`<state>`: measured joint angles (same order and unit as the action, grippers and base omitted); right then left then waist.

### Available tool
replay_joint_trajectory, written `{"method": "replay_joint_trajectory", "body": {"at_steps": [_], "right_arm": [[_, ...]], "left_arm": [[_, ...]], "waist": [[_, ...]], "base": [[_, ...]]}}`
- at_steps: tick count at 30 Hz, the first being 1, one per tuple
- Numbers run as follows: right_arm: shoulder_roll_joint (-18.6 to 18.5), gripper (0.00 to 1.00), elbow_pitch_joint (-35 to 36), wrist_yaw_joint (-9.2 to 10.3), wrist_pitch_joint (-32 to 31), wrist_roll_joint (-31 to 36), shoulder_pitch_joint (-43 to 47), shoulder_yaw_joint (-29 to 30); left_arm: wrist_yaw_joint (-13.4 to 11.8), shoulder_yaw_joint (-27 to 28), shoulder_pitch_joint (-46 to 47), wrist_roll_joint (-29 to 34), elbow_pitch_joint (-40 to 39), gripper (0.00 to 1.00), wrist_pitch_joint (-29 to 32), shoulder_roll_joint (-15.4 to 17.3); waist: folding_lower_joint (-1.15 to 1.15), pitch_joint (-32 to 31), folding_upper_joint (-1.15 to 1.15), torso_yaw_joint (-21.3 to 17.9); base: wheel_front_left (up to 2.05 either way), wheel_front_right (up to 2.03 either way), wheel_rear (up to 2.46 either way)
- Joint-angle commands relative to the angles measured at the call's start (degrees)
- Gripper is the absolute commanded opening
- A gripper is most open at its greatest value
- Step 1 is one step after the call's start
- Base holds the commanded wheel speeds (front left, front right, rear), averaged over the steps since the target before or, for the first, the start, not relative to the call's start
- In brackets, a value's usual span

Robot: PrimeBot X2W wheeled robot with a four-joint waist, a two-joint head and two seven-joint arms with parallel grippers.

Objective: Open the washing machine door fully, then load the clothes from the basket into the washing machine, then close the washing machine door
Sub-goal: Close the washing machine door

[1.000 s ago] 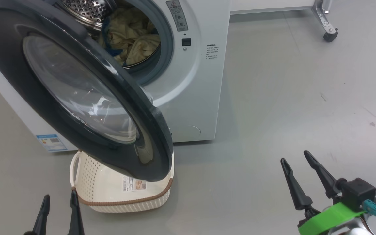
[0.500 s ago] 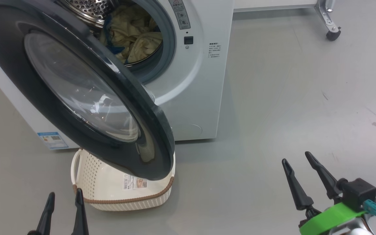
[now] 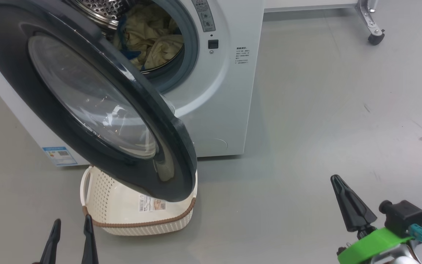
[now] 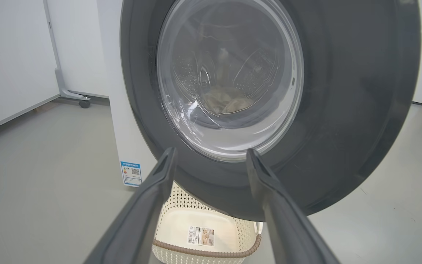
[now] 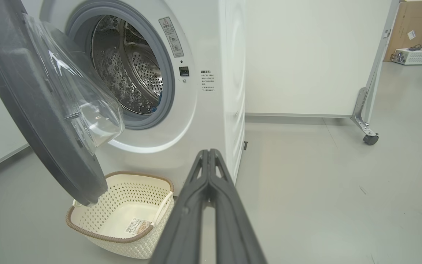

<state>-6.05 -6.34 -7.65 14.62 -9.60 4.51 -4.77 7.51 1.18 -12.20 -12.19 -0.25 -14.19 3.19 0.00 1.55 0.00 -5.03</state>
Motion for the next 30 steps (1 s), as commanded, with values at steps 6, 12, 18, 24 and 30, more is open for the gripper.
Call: {"method": "replay_joint_trajectory", "body": {"at_steps": [6,12,18,24,30], "right_arm": [[-1.26,0.00,5.54,0.16,0.38,-0.30,-6.08,-0.97],[-1.73,0.00,11.20,0.16,0.38,-0.48,-11.07,-2.69],[-0.78,0.00,17.33,0.16,0.38,-1.87,-19.62,-9.32],[1.38,0.00,17.31,0.16,0.38,-4.52,-26.74,-20.50],[2.57,0.00,12.58,0.16,0.38,-6.41,-28.16,-28.38]], "left_arm": [[-0.02,2.38,0.91,0.41,-1.99,1.00,-0.81,0.45],[-0.02,2.60,0.94,0.40,-2.05,1.00,-0.81,0.29],[-0.02,2.08,1.35,0.48,-2.25,1.00,-0.81,0.08],[-0.02,0.74,2.86,0.40,-2.33,1.00,-0.81,-0.03],[-0.02,0.08,4.10,0.31,-2.52,1.00,-0.81,-0.10]], "waist": [[0.00,-0.74,0.00,0.13],[0.00,-0.90,0.00,0.43],[0.00,-0.47,0.00,1.28],[0.00,0.50,0.00,3.58],[0.00,1.68,0.00,6.86]], "base": [[0.00,0.00,0.00],[0.00,0.00,0.00],[0.00,0.00,0.00],[0.00,0.00,0.00],[0.00,0.00,0.00]]}}
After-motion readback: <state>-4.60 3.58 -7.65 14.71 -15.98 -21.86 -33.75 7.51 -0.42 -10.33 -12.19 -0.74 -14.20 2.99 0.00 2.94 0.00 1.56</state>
